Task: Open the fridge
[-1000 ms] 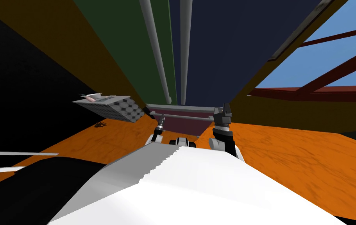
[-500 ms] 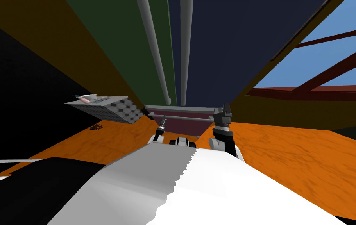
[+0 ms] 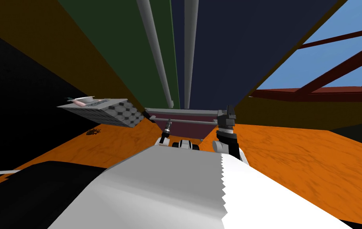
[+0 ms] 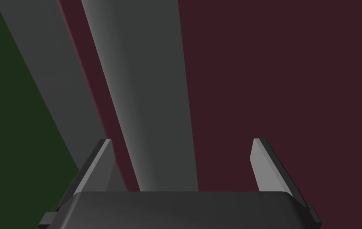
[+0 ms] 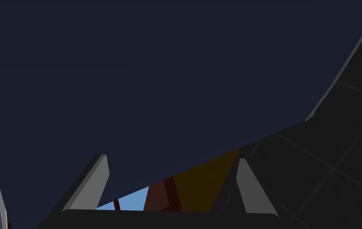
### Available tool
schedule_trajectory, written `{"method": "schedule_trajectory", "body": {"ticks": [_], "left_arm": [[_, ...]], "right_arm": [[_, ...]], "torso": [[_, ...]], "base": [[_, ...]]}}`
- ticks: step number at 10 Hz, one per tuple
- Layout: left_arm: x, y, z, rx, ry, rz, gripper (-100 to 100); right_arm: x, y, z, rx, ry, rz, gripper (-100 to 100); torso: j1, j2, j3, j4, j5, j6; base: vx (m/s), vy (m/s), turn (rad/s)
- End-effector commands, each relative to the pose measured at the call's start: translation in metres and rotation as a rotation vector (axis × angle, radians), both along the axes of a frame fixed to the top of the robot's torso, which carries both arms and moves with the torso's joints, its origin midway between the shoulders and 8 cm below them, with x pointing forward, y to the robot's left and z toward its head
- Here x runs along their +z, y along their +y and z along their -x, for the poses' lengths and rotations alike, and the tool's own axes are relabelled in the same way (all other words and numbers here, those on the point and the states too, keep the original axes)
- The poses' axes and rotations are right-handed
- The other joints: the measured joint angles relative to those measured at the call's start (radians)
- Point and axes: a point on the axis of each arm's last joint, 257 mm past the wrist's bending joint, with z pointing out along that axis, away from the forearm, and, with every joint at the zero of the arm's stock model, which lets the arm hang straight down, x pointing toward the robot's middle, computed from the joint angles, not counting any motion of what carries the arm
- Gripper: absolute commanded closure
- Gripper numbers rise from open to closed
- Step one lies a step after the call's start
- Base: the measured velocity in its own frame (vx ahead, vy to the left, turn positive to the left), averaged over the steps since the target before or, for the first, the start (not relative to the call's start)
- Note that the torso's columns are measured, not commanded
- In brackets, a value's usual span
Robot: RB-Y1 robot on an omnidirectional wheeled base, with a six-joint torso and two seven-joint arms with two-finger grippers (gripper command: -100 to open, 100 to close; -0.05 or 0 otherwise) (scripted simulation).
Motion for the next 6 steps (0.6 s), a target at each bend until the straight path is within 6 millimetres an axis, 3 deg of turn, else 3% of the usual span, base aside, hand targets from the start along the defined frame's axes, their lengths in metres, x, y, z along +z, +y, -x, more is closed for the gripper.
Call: {"method": "schedule_trajectory", "body": {"ticks": [1, 2, 6], "left_arm": [[0.0042, 0.0003, -0.0018, 0.001, -0.002, 0.0, -100], [0.0044, 0.0004, -0.0023, 0.002, -0.001, 0.0, 100], [0.0089, -0.0016, 0.0037, -0.006, -0.002, 0.001, 100]], "right_arm": [[0.0, 0.0, 0.0, 0.0, 0.0, 0.0, 0], [0.0, 0.0, 0.0, 0.0, 0.0, 0.0, 0], [0.0001, 0.0001, -0.0001, 0.0, 0.0, 0.0, 0]], "torso": [[0.001, -0.003, -0.001, 0.0, 0.0, 0.0], [0.001, -0.002, -0.001, -0.001, 0.0, 0.0], [0.001, -0.002, 0.0, -0.004, 0.002, 0.001]], "base": [[0.036, 0.007, -0.005], [0.006, 0.002, 0.005], [-0.171, 0.006, 0.017]]}}
